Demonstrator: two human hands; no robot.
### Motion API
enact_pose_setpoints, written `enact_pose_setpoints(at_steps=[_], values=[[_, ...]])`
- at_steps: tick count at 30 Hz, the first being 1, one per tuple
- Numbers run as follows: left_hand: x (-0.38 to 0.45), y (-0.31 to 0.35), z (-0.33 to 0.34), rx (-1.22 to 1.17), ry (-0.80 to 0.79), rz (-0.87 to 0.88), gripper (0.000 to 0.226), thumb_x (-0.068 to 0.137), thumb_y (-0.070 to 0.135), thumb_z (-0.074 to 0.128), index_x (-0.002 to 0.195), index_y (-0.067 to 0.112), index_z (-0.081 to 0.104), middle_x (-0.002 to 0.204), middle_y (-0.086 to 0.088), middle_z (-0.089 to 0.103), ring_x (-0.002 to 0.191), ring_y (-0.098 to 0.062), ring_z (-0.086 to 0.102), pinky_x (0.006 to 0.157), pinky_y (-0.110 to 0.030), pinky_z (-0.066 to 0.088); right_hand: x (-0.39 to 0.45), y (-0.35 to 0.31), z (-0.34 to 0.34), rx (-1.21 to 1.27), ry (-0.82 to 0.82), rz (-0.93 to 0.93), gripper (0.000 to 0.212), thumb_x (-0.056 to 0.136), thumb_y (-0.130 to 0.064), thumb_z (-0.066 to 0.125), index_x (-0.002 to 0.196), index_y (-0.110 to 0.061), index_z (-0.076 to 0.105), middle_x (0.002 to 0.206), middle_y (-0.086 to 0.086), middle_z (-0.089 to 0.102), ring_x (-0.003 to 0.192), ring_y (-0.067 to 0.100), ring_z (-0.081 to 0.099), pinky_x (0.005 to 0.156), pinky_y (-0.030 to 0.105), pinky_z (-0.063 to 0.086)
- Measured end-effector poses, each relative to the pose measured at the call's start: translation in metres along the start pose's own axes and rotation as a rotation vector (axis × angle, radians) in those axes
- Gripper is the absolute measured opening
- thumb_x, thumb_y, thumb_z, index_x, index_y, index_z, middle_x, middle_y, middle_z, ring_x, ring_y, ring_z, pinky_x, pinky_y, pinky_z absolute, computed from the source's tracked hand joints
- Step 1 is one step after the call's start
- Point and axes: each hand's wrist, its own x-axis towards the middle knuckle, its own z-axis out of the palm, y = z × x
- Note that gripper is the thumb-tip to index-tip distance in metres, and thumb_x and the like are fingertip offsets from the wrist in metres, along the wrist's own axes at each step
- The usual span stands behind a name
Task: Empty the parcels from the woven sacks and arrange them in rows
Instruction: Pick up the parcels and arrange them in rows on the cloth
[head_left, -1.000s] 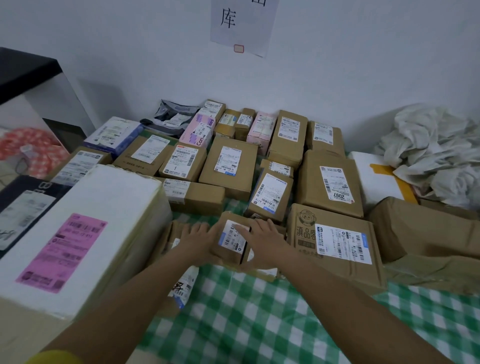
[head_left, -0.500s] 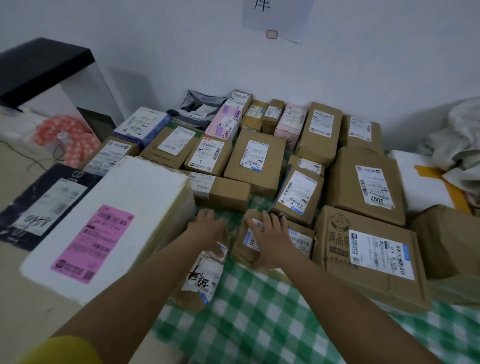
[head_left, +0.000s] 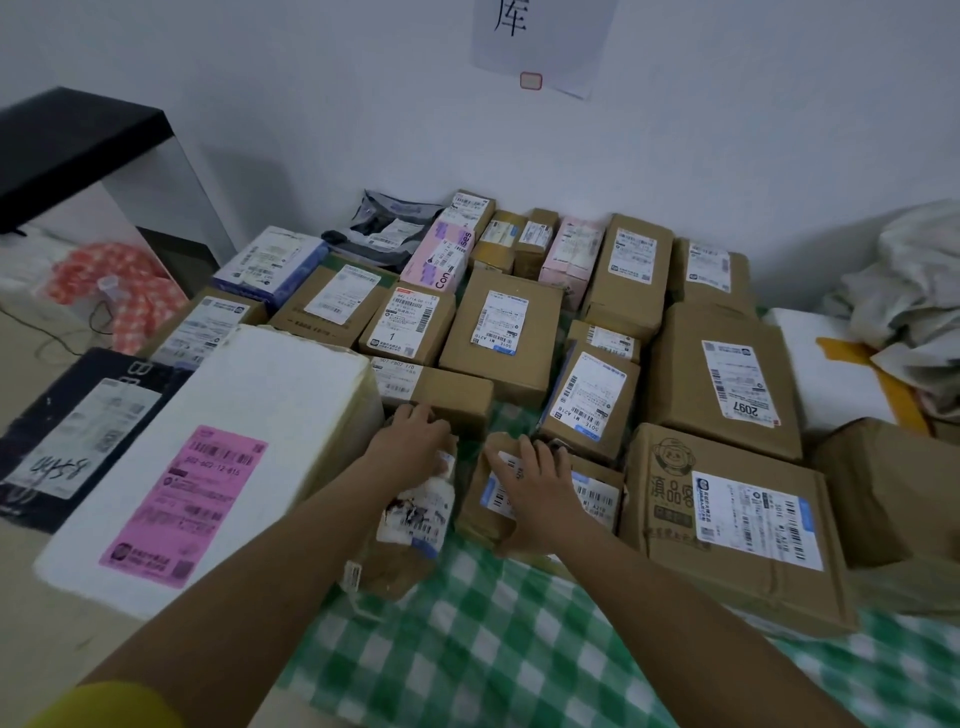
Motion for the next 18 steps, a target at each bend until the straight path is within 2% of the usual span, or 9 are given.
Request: enact_pose_setpoints(at_steps=[2, 4, 6, 8, 9, 11, 13, 15, 18], values=[[-0.002, -0.002, 0.005, 0.042, -0.096, -0.007, 0.053, 0.089, 0.036, 0.061, 0.135, 0.019, 0.042, 0.142, -0.010, 0.033, 0.134, -0.031, 0.025, 0.107, -0.044, 0.035, 0.000, -0.001, 0.000, -0.017, 0.017, -0.005, 0.125, 0.067, -0.071, 0.069, 0.153, -0.029, -0.011, 0.159, 0.022, -0.010, 0.147, 0.040, -0.007, 0.115, 0.060, -0.004], [-0.004, -0.003, 0.008, 0.055, -0.116, -0.023, 0.058, 0.088, 0.038, 0.062, 0.137, 0.017, 0.037, 0.143, -0.012, 0.032, 0.134, -0.032, 0.025, 0.107, -0.045, 0.036, -0.001, -0.005, -0.001, -0.013, 0.062, -0.056, 0.122, 0.067, -0.079, 0.061, 0.154, -0.027, -0.007, 0.159, 0.019, -0.013, 0.147, 0.038, -0.012, 0.115, 0.060, -0.009], [-0.006, -0.002, 0.008, 0.052, -0.089, -0.043, 0.065, 0.087, 0.041, 0.064, 0.139, 0.016, 0.034, 0.147, -0.014, 0.027, 0.137, -0.033, 0.021, 0.107, -0.046, 0.036, 0.002, -0.012, 0.001, 0.007, 0.122, -0.152, 0.110, 0.072, -0.081, 0.051, 0.154, -0.019, 0.011, 0.160, 0.018, -0.008, 0.147, 0.035, -0.011, 0.114, 0.059, -0.014], [-0.009, -0.001, 0.007, 0.064, -0.065, -0.080, 0.072, 0.085, 0.047, 0.064, 0.140, 0.014, 0.031, 0.150, -0.015, 0.020, 0.139, -0.035, 0.017, 0.108, -0.047, 0.036, 0.007, -0.021, 0.002, -0.008, 0.182, -0.202, 0.098, 0.078, -0.083, 0.033, 0.144, -0.012, 0.041, 0.160, 0.019, 0.011, 0.148, 0.035, 0.001, 0.114, 0.057, -0.014], [-0.010, -0.001, 0.009, 0.057, -0.061, -0.105, 0.073, 0.085, 0.048, 0.063, 0.141, 0.014, 0.030, 0.151, -0.016, 0.018, 0.140, -0.037, 0.016, 0.108, -0.047, 0.035, 0.009, -0.024, 0.002, -0.023, 0.195, -0.214, 0.103, 0.076, -0.085, 0.017, 0.141, -0.010, 0.047, 0.159, 0.019, 0.015, 0.148, 0.035, 0.004, 0.114, 0.056, -0.015], [-0.013, 0.000, 0.013, 0.006, -0.066, -0.160, 0.076, 0.087, 0.048, 0.062, 0.144, 0.015, 0.024, 0.154, -0.017, 0.012, 0.141, -0.039, 0.014, 0.110, -0.047, 0.031, 0.011, -0.030, 0.006, -0.012, 0.165, -0.241, 0.122, 0.063, -0.089, -0.005, 0.148, -0.012, 0.035, 0.161, 0.017, 0.004, 0.148, 0.034, -0.005, 0.109, 0.054, -0.022], [-0.016, 0.000, 0.016, -0.057, -0.070, -0.194, 0.082, 0.088, 0.047, 0.061, 0.149, 0.015, 0.016, 0.156, -0.017, 0.006, 0.143, -0.040, 0.009, 0.112, -0.048, 0.026, 0.010, -0.032, 0.006, 0.051, 0.116, -0.233, 0.123, 0.057, -0.089, -0.004, 0.153, -0.016, 0.022, 0.162, 0.014, -0.006, 0.148, 0.031, -0.014, 0.106, 0.052, -0.026], [-0.019, -0.002, 0.014, -0.109, -0.040, -0.200, 0.082, 0.088, 0.045, 0.062, 0.149, 0.015, 0.016, 0.156, -0.017, 0.006, 0.143, -0.040, 0.010, 0.113, -0.047, 0.026, 0.009, -0.035, 0.004, 0.126, 0.107, -0.215, 0.117, 0.062, -0.092, 0.008, 0.153, -0.020, 0.019, 0.162, 0.011, -0.010, 0.147, 0.030, -0.018, 0.109, 0.052, -0.025], [-0.018, -0.002, 0.010, -0.178, 0.079, -0.147, 0.070, 0.087, 0.038, 0.064, 0.143, 0.015, 0.028, 0.152, -0.016, 0.016, 0.140, -0.037, 0.020, 0.110, -0.044, 0.031, 0.007, -0.033, 0.001, 0.266, 0.116, -0.150, 0.092, 0.080, -0.080, 0.034, 0.153, -0.025, 0.020, 0.161, 0.007, -0.013, 0.145, 0.027, -0.022, 0.114, 0.051, -0.019]])
